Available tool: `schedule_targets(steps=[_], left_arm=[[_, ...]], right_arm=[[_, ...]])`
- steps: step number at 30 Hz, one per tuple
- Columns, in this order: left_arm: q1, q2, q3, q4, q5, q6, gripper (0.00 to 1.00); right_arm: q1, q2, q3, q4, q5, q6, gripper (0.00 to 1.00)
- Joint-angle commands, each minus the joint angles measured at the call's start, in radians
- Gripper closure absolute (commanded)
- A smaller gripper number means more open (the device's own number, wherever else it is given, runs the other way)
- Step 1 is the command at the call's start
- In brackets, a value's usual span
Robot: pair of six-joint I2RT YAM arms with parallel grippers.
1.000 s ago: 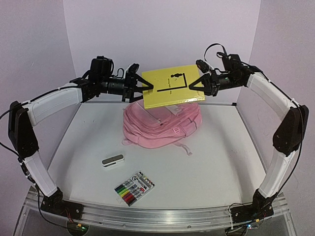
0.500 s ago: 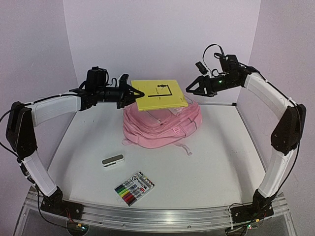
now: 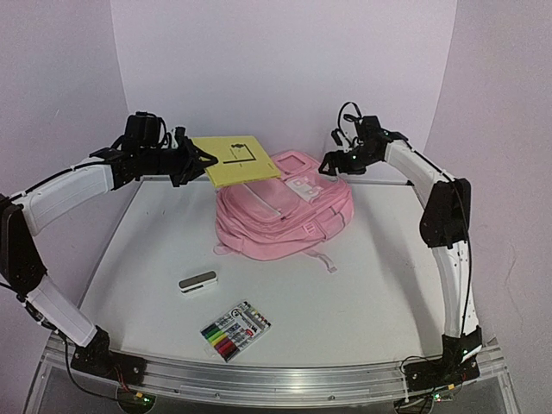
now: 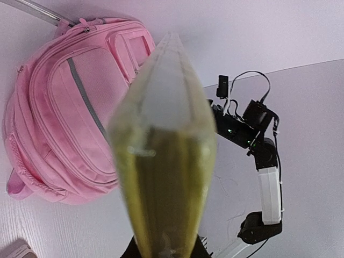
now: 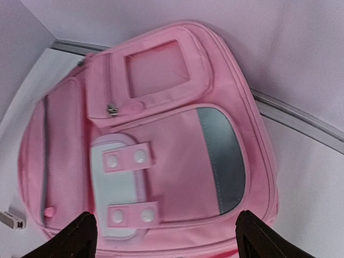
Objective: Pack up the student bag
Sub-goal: Move the student bag to the center of the board.
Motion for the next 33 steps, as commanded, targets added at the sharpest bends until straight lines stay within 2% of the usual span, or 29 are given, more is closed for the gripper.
schedule_targets(steps=[1,6,10,15,19,20,24,27,31,32,33], left_arm=[[-0.006,-0.098,0.041,0.041,-0.071,0.028,1.00],[-0.004,-0.107,0.047,0.015,-0.102,0.032,1.00],[-0.005,-0.087,0.077,-0.002,-0.104,0.039,1.00],[-0.005,-0.064,0.101,-0.005,-0.114,0.045,1.00],[-0.005,-0.048,0.097,0.013,-0.114,0.041,1.00],[-0.005,-0.044,0.098,0.016,-0.112,0.041,1.00],[-0.005,-0.014,0.111,0.020,-0.091,0.048,1.00],[-0.004,0.002,0.113,0.012,-0.071,0.053,1.00],[-0.005,0.002,0.079,0.023,-0.042,0.040,1.00],[-0.005,-0.001,0.067,0.027,-0.036,0.036,1.00],[-0.005,-0.005,0.054,0.029,-0.032,0.031,1.00]], right_arm=[[-0.055,0.083,0.108,0.013,0.076,-0.011,0.10],[-0.075,0.136,0.055,0.032,0.051,-0.004,0.10],[-0.089,0.165,0.013,0.033,-0.093,0.015,0.17],[-0.150,0.159,-0.045,0.036,-0.273,0.103,0.56],[-0.207,0.115,-0.125,0.034,-0.321,0.118,0.93],[-0.222,0.103,-0.143,0.033,-0.326,0.120,0.98],[-0.275,0.018,-0.245,0.011,-0.321,0.077,1.00],[-0.307,-0.066,-0.329,-0.046,-0.276,-0.061,1.00],[-0.338,-0.112,-0.344,-0.136,-0.172,-0.222,1.00],[-0.338,-0.112,-0.331,-0.148,-0.140,-0.247,0.98],[-0.338,-0.109,-0.311,-0.151,-0.105,-0.271,0.89]])
